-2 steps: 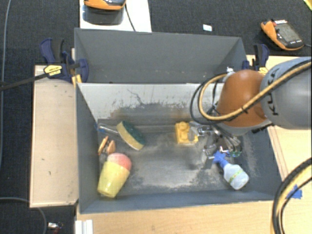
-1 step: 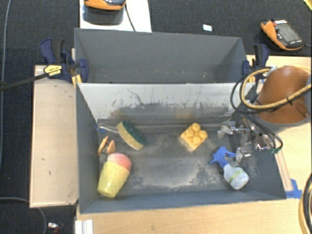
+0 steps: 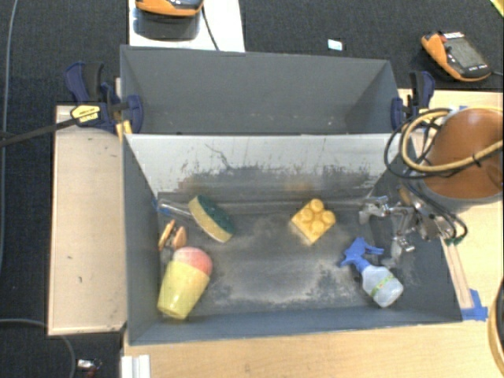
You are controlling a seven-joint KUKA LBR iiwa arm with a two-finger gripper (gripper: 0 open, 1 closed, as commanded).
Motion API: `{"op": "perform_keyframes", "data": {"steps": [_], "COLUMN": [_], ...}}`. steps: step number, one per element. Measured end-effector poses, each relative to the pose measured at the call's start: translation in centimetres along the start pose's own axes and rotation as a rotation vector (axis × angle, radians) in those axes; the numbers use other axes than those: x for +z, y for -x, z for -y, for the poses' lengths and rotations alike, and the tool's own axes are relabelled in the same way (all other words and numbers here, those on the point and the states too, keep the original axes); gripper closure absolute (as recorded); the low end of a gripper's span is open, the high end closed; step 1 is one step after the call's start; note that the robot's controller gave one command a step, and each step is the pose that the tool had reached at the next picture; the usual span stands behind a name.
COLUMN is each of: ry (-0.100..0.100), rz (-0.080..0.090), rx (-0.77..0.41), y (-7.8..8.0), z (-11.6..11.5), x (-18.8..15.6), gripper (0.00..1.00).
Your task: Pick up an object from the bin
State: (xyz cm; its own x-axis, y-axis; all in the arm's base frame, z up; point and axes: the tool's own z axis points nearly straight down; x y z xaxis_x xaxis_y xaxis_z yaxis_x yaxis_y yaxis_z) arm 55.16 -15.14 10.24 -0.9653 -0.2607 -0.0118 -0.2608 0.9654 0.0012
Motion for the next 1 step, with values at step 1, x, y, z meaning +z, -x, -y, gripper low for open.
{"op": "perform_keyframes", "data": {"steps": [1], "ry": [-0.002], "rz": [-0.001], "rx": [0.315], "y": [-2.41], "z": [-3.49], "x": [2.72], "gripper": [0.00]}}
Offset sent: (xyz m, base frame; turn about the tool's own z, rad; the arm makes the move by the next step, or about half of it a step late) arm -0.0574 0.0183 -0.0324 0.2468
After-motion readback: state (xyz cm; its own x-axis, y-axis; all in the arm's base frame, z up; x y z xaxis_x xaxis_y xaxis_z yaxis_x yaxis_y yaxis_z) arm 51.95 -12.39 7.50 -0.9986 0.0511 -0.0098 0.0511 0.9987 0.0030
